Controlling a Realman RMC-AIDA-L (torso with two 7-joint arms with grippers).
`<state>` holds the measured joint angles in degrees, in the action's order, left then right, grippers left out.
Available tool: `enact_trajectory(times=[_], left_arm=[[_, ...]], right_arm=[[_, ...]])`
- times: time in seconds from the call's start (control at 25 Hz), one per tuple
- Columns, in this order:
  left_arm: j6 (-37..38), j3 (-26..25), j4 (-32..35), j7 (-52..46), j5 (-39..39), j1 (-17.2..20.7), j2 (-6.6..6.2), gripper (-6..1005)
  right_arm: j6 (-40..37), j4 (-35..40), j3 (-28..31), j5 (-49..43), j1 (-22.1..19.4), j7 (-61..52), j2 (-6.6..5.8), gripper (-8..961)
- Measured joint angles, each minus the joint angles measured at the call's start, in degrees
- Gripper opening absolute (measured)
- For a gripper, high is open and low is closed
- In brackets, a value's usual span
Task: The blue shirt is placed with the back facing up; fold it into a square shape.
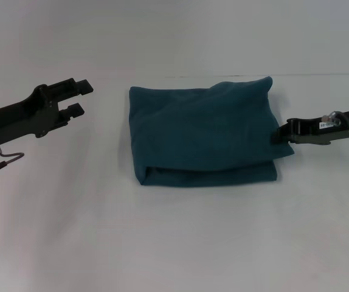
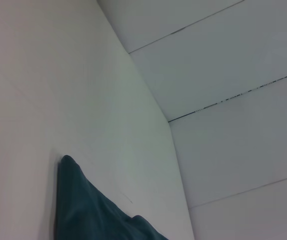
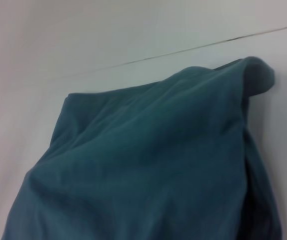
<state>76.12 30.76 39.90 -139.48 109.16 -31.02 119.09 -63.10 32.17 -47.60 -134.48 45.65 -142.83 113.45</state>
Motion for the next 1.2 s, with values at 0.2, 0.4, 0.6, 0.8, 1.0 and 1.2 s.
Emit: enact_trajectory(times=[0.2,0.4,0.6,0.8,1.0,1.2], left_arm=[[0.2,-0.1,0.0,0.0,0.0,0.0,0.01,675],[0.3,-0.2,0.0,0.0,0.0,0.0,0.01,675],[0.7,-0.4,0.0,0.2,0.0,0.2,0.01,675],[0.6,-0.4,0.0,0.6,0.0,0.2,0.01,675],[0.8,-0.4,0.0,0.6,0.0,0.1,0.01,675],[0.9,-0.4,0.0,0.6,0.0,0.2,0.06,676]], right_arm=[[-1.0,0.5,0.7,0.4,-0.7,-1.3,-0.60,159],[-4.2,1.6,3.9,0.4,-1.3,-1.1,-1.00,94],[-12.0,4.5,7.3,0.4,-2.6,-1.5,-1.26,20],[-12.7,4.9,7.6,0.3,-3.9,-2.4,-1.54,19],[-13.2,4.8,7.4,0.0,-4.7,-3.2,-1.75,22],[-10.3,2.6,7.0,-0.4,-4.9,-3.6,-2.14,26]])
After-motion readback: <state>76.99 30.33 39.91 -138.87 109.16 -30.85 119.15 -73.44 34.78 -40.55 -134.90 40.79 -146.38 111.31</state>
